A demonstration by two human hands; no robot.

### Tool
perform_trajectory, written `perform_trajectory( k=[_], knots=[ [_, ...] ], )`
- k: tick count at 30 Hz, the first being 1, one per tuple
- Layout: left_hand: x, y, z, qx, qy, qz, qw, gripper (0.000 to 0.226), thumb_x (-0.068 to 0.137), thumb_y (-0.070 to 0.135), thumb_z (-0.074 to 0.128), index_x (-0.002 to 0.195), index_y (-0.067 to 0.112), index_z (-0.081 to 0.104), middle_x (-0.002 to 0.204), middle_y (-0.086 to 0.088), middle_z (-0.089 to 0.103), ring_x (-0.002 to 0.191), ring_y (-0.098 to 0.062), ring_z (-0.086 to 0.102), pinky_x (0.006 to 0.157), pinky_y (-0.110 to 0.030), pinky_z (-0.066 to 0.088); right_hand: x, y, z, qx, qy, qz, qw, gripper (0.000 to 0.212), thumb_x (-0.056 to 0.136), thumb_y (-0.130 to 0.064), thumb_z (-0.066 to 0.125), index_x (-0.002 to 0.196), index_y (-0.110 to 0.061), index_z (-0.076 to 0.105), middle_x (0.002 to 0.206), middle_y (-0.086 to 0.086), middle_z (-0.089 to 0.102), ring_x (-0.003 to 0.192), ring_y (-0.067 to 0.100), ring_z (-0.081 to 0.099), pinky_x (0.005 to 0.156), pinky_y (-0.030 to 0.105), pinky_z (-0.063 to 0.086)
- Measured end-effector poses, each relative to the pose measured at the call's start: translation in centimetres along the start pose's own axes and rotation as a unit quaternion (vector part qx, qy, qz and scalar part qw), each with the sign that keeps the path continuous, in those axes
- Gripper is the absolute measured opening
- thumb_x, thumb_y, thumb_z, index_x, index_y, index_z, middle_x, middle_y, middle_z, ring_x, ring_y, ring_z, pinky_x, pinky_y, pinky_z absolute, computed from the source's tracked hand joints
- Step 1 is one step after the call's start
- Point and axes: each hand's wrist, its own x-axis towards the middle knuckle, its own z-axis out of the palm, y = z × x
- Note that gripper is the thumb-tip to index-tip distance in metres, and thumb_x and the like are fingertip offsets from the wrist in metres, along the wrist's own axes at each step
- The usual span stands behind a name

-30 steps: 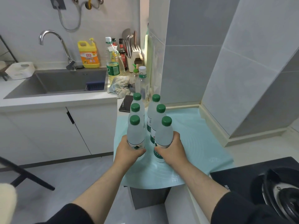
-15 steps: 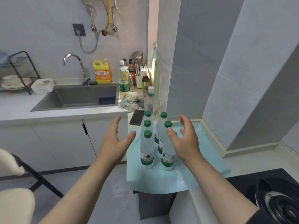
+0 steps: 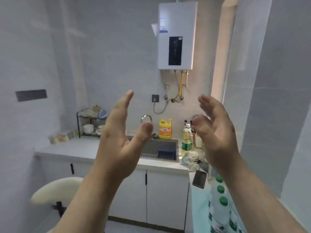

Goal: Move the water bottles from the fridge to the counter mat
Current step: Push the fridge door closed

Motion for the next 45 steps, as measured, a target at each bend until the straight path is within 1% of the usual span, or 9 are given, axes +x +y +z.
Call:
perform_trajectory(
  k=[6, 10, 17, 20, 24, 28, 35, 40, 45],
  knots=[
    [-2.3, 3.6, -8.8, 0.189, 0.077, 0.044, 0.978, 0.069, 0.088, 0.065, 0.041, 0.148, 0.031, 0.029, 0.152, 0.023, 0.029, 0.142, 0.001, 0.028, 0.111, -0.024, 0.028, 0.7, -2.8, 10.2, 0.148, -0.077, -0.039, 0.985, 0.072, 0.079, -0.055, 0.054, 0.141, -0.02, 0.045, 0.145, -0.004, 0.05, 0.134, 0.004, 0.046, 0.109, 0.031, 0.039],
    [-4.7, 6.8, -14.0, 0.351, 0.113, 0.031, 0.929, 0.069, 0.089, 0.06, 0.042, 0.149, 0.029, 0.027, 0.155, 0.013, 0.03, 0.145, -0.004, 0.022, 0.114, -0.02, 0.019, -0.1, -6.3, 17.5, 0.251, -0.169, -0.053, 0.952, 0.075, 0.074, -0.075, 0.055, 0.138, -0.037, 0.046, 0.147, -0.007, 0.049, 0.133, 0.006, 0.047, 0.104, 0.033, 0.041],
    [-10.7, 12.9, -20.1, 0.54, 0.241, -0.041, 0.805, 0.068, 0.083, 0.049, 0.05, 0.146, 0.029, 0.034, 0.155, 0.015, 0.028, 0.145, -0.002, 0.021, 0.112, -0.013, 0.014, -5.3, -16.1, 26.2, 0.424, -0.373, -0.044, 0.824, 0.073, 0.069, -0.075, 0.055, 0.135, -0.046, 0.044, 0.147, -0.017, 0.047, 0.13, -0.006, 0.045, 0.105, 0.027, 0.041],
    [-12.4, 14.6, -21.8, 0.574, 0.289, -0.072, 0.763, 0.068, 0.082, 0.048, 0.047, 0.147, 0.036, 0.032, 0.156, 0.02, 0.02, 0.144, 0.006, 0.014, 0.111, -0.01, 0.01, -8.1, -20.6, 28.3, 0.484, -0.494, -0.01, 0.722, 0.075, 0.072, -0.065, 0.054, 0.141, -0.04, 0.043, 0.15, -0.018, 0.044, 0.136, -0.004, 0.04, 0.115, 0.036, 0.035],
    [-13.0, 15.3, -23.7, 0.569, 0.29, -0.168, 0.751, 0.069, 0.08, 0.06, 0.037, 0.142, 0.048, 0.01, 0.159, 0.022, 0.008, 0.14, 0.016, -0.001, 0.117, -0.022, 0.008, -10.8, -24.4, 29.6, 0.521, -0.578, 0.008, 0.627, 0.088, 0.072, -0.058, 0.056, 0.152, -0.035, 0.027, 0.159, -0.017, 0.025, 0.144, 0.0, 0.024, 0.118, 0.031, 0.022],
    [-13.5, 15.8, -25.5, 0.577, 0.253, -0.245, 0.737, 0.07, 0.09, 0.053, 0.04, 0.152, 0.038, 0.011, 0.161, 0.021, 0.006, 0.14, 0.013, 0.002, 0.11, -0.016, 0.006, -11.4, -25.0, 30.4, 0.573, -0.559, 0.101, 0.591, 0.08, 0.065, -0.04, 0.061, 0.141, -0.028, 0.043, 0.145, -0.002, 0.049, 0.133, 0.016, 0.049, 0.108, 0.041, 0.042],
    [-17.2, 19.8, -30.9, 0.639, 0.348, -0.221, 0.65, 0.076, 0.082, 0.056, 0.035, 0.15, 0.022, 0.031, 0.156, 0.005, 0.032, 0.141, -0.002, 0.02, 0.116, -0.03, 0.018, -16.2, -31.7, 31.0, 0.517, -0.623, -0.064, 0.583, 0.06, 0.081, -0.024, 0.049, 0.14, -0.037, 0.048, 0.139, -0.022, 0.053, 0.121, -0.008, 0.053, 0.097, 0.023, 0.049],
    [-20.4, 24.1, -36.7, 0.677, 0.387, -0.241, 0.578, 0.067, 0.093, 0.031, 0.056, 0.151, 0.017, 0.027, 0.158, -0.003, 0.027, 0.145, -0.018, 0.022, 0.11, -0.027, 0.016, -20.6, -39.0, 33.6, 0.419, -0.58, -0.263, 0.647, 0.07, 0.093, -0.021, 0.044, 0.153, -0.044, 0.018, 0.163, -0.025, 0.003, 0.145, -0.013, 0.001, 0.116, 0.021, 0.013],
    [-23.6, 28.6, -43.3, 0.63, 0.436, -0.27, 0.584, 0.072, 0.093, 0.029, 0.057, 0.153, 0.017, 0.02, 0.161, 0.0, 0.019, 0.146, -0.02, 0.021, 0.114, -0.034, 0.023, -24.3, -45.1, 38.8, 0.318, -0.574, -0.304, 0.69, 0.081, 0.093, -0.029, 0.047, 0.154, -0.043, -0.005, 0.162, -0.018, -0.022, 0.15, 0.005, -0.011, 0.122, 0.036, 0.01]
  ],
)
